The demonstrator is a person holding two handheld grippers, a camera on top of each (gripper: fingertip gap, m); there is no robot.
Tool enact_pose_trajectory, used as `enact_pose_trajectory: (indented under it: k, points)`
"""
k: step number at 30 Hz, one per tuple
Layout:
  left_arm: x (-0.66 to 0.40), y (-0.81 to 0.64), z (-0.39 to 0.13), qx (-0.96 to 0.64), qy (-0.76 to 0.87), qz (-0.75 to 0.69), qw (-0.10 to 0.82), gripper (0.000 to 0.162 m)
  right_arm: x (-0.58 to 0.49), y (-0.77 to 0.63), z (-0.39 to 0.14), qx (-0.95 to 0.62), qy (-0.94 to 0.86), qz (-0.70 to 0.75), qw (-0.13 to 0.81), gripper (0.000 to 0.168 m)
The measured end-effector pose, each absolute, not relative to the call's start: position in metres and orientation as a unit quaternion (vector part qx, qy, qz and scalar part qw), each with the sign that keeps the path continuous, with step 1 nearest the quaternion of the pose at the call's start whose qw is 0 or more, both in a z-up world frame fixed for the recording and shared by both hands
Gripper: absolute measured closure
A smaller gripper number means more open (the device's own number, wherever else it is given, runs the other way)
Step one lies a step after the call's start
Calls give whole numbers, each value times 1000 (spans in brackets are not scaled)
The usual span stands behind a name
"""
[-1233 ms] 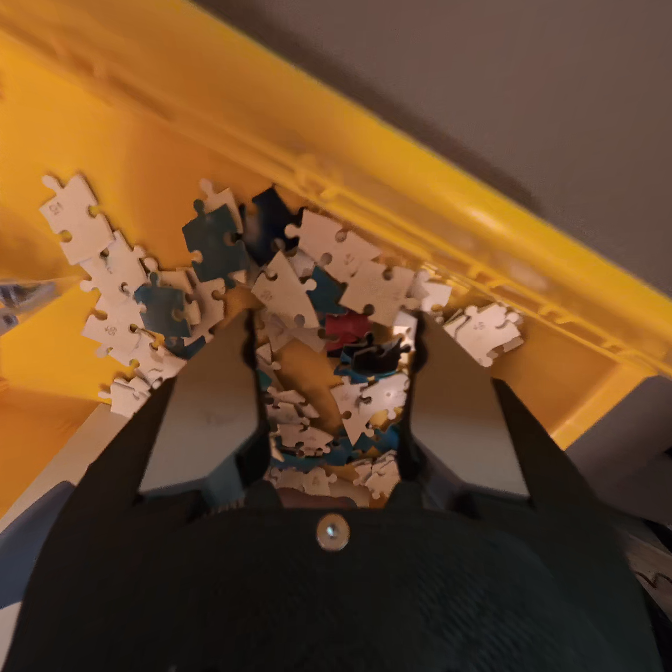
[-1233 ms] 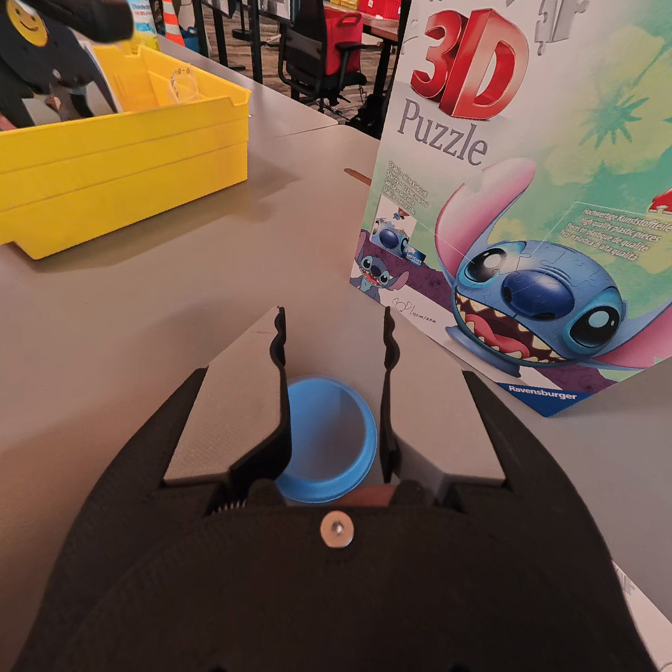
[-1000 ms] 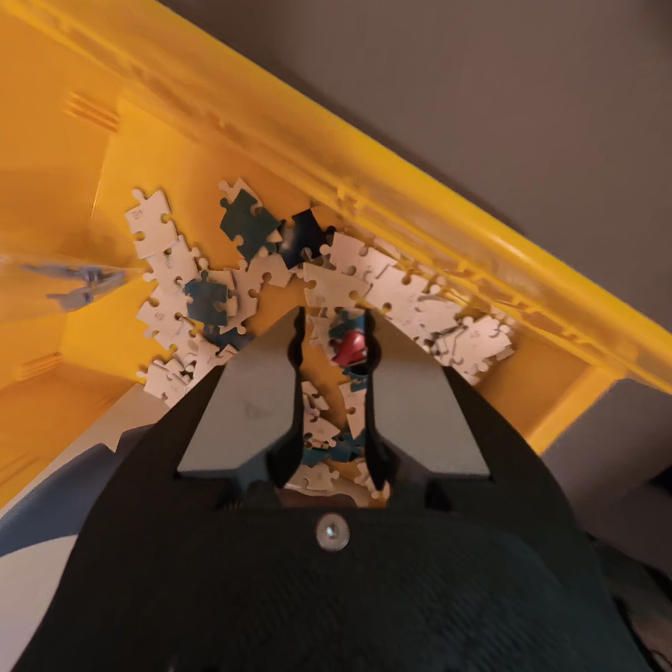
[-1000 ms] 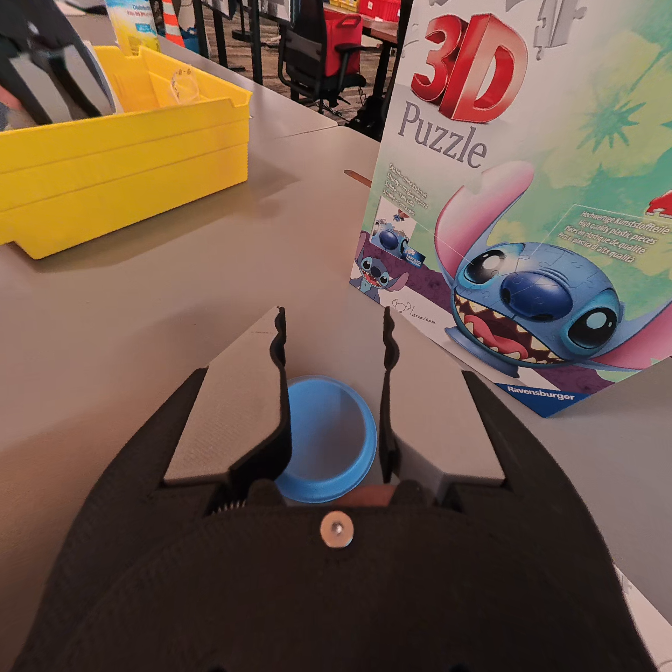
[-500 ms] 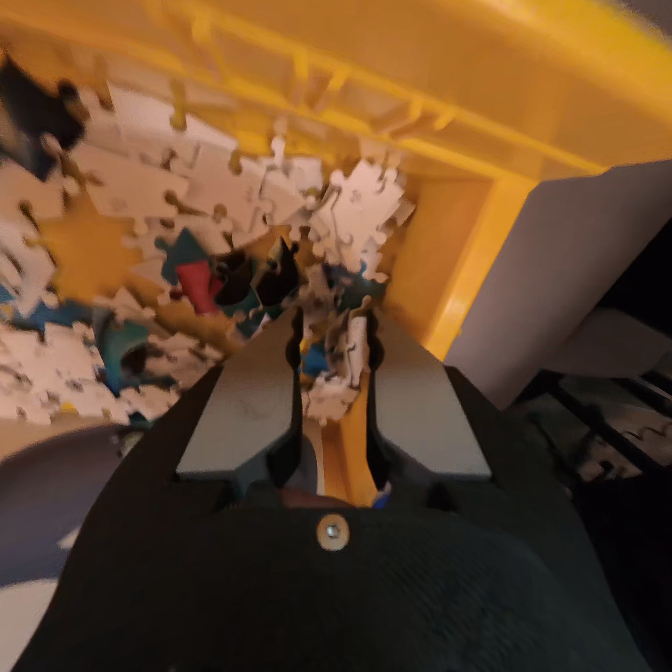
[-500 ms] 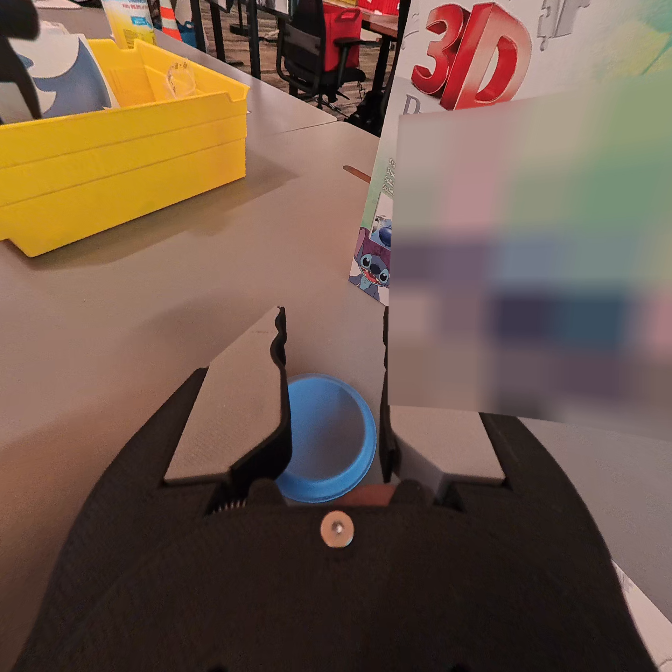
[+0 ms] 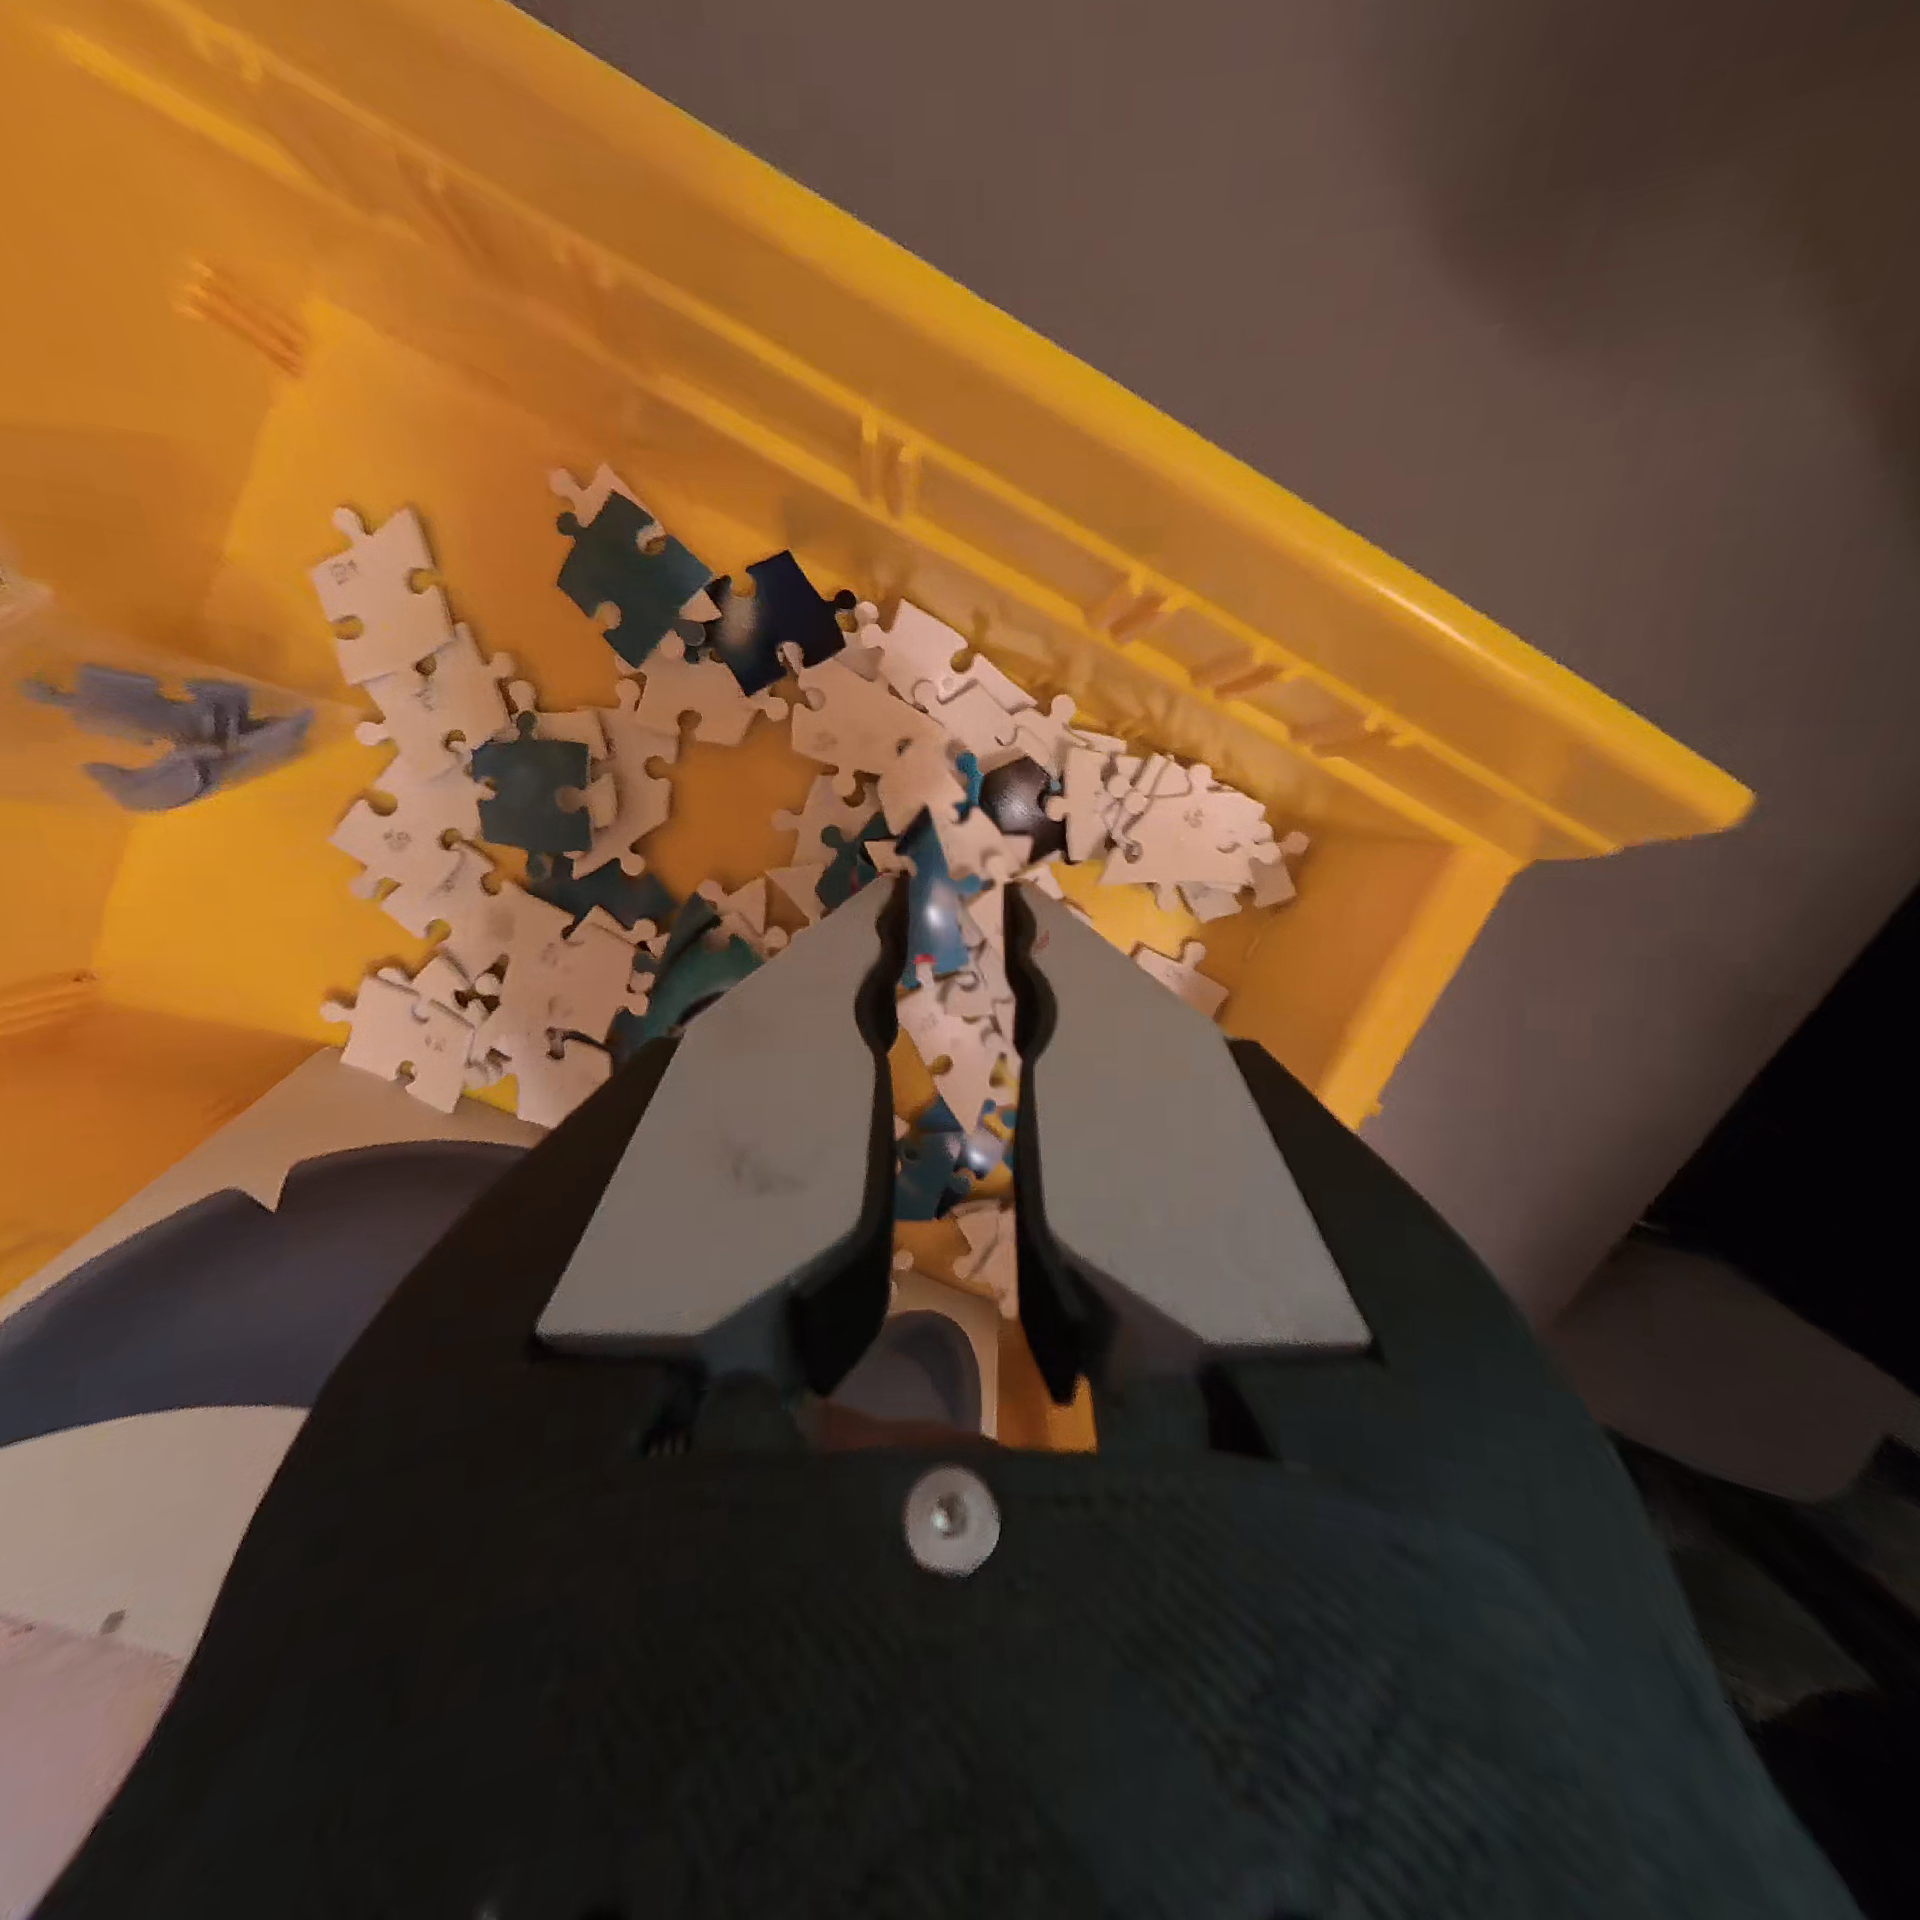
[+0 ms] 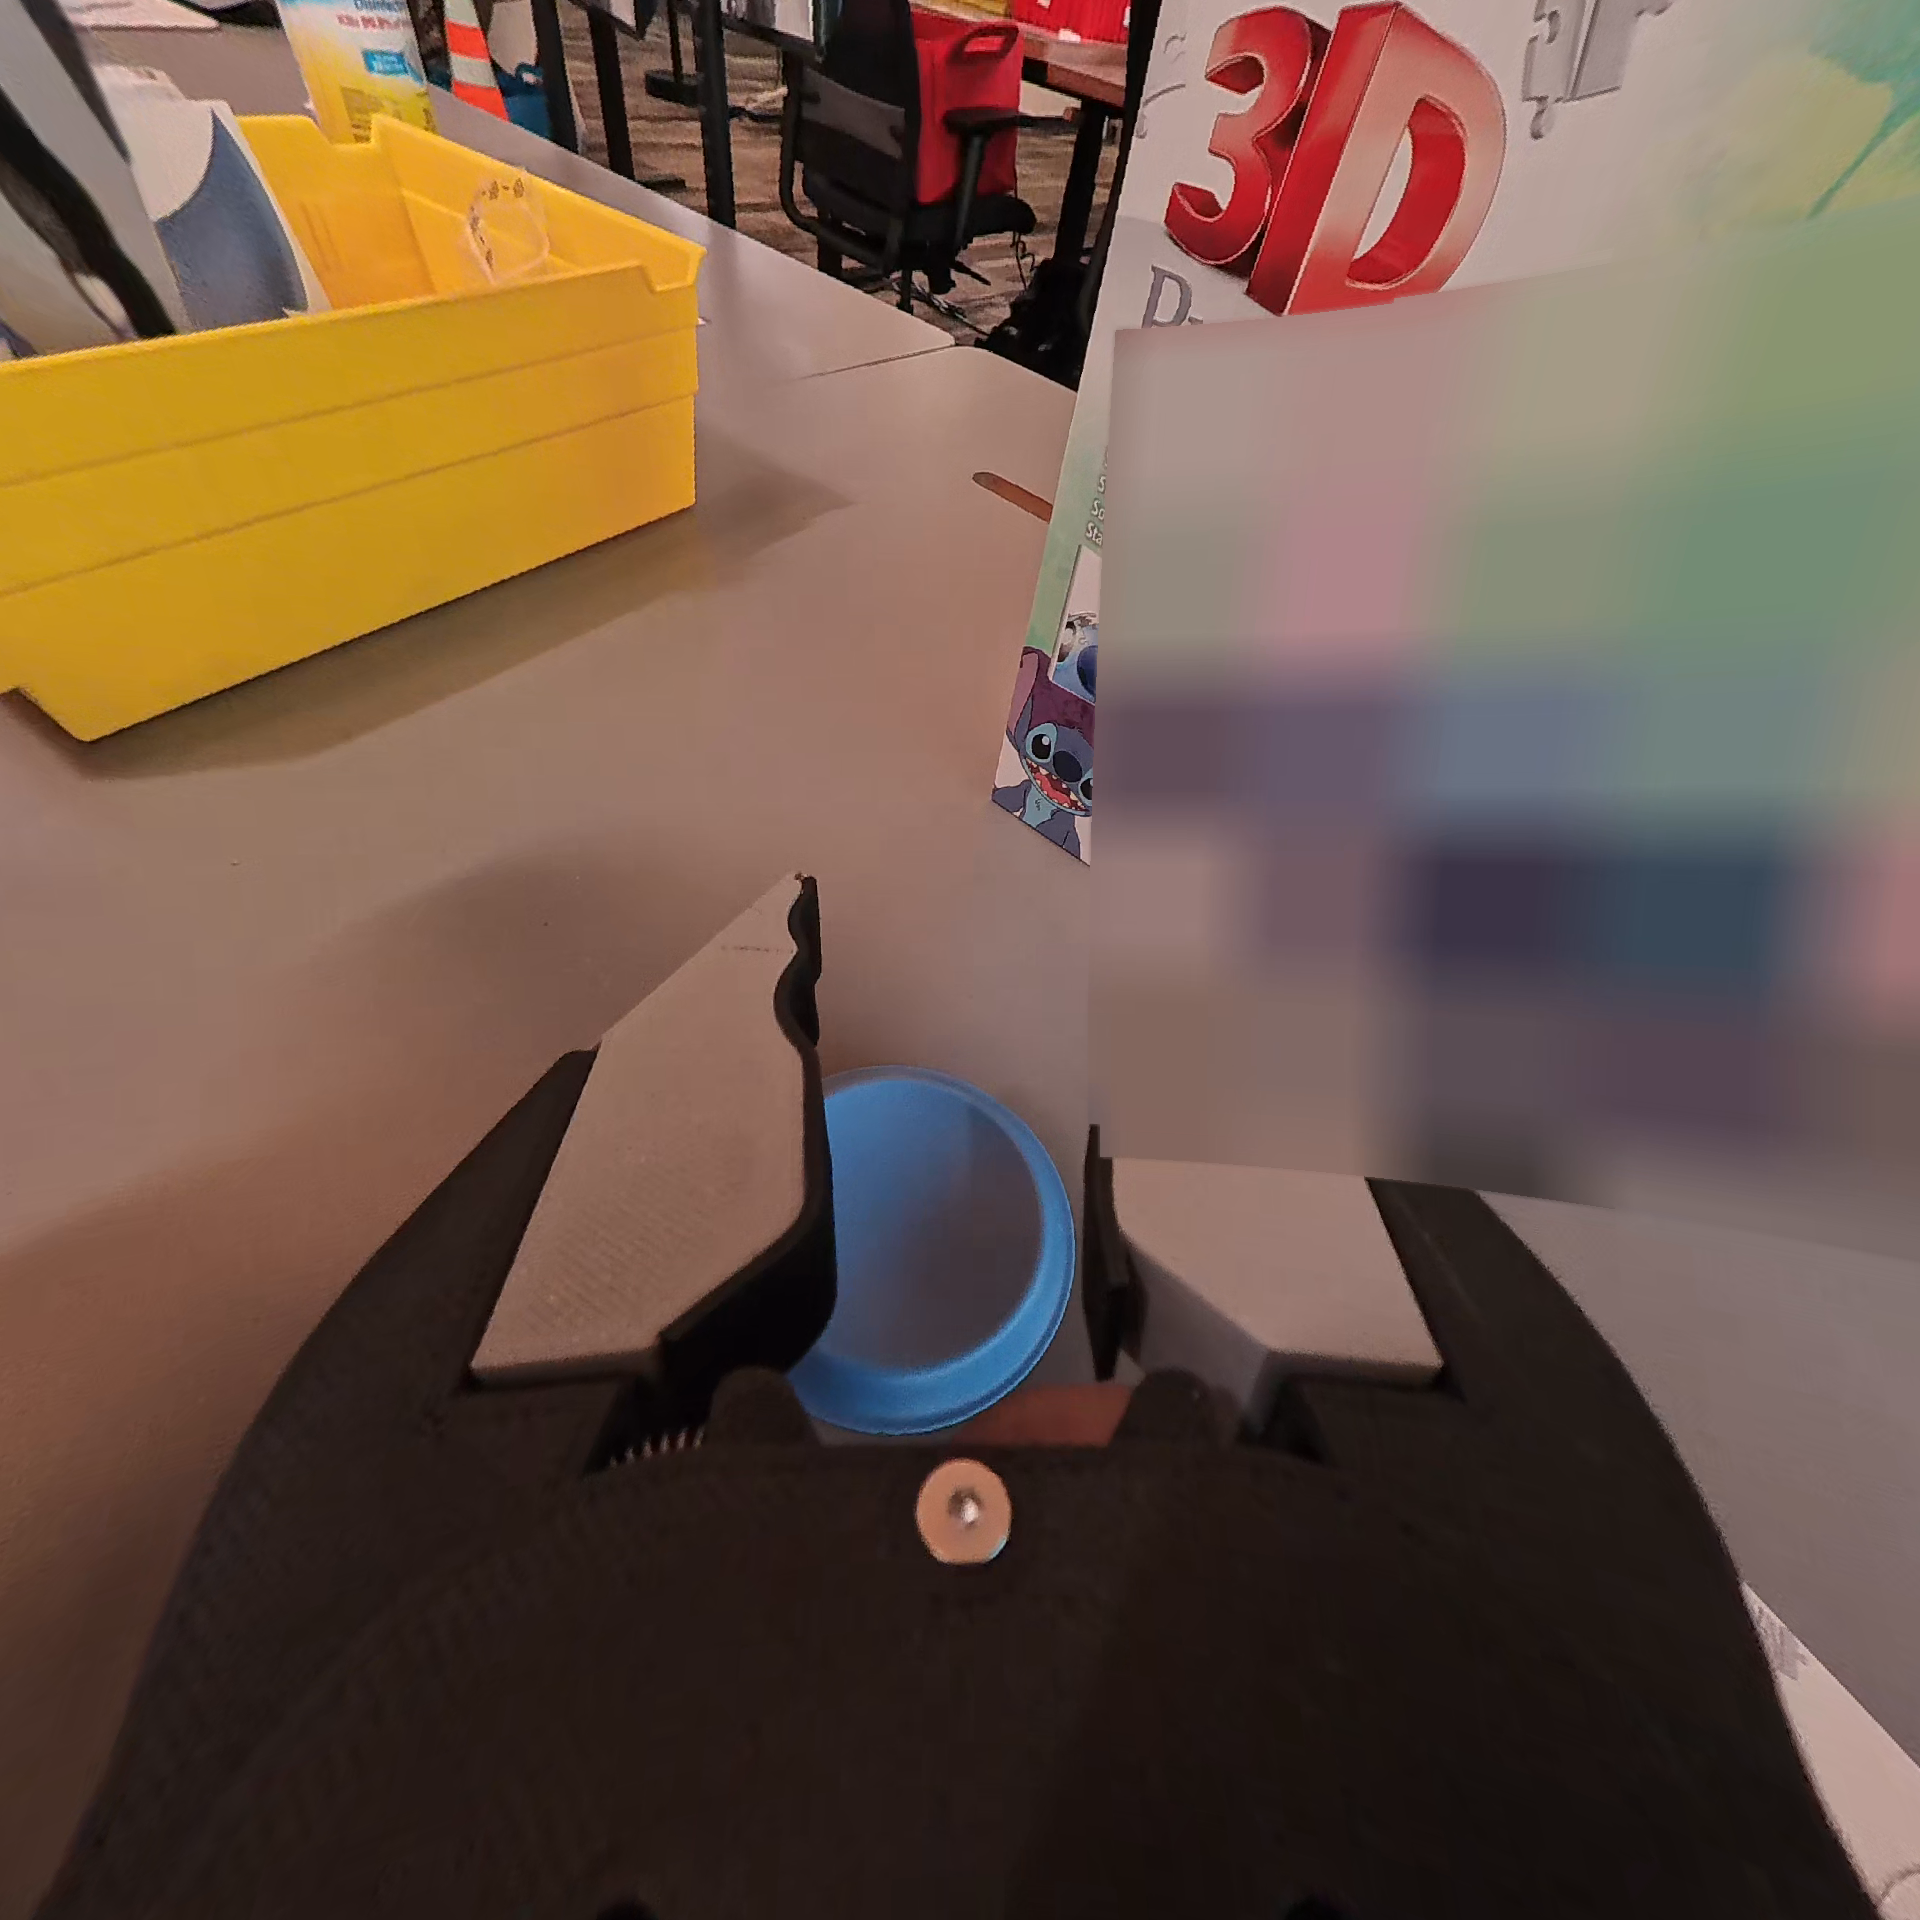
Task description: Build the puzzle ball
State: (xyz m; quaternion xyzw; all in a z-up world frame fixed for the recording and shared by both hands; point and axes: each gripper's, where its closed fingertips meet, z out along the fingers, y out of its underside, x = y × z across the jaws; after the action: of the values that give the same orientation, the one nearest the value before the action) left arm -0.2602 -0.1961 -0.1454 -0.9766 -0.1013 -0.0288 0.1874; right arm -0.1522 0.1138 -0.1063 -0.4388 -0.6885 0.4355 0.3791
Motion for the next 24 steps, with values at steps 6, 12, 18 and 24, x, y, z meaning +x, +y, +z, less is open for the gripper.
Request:
enact_pose_trajectory:
  k: [6,12,18,24]
  points:
    - [-224,-195,-156,-982,-61,-73,164,129,-154,112,-109,-439,-692,433,376,118]
    - [-205,-185,-195,-991,-29,-87,100,132,-153,111,-108,-438,-690,434,378,119]
    - [-229,-186,-190,-994,-30,-8,103,152,-150,112,-106,-439,-687,439,378,119]
    - [-266,-207,-157,-987,-88,60,123,160,-148,110,-107,-436,-688,439,378,119]
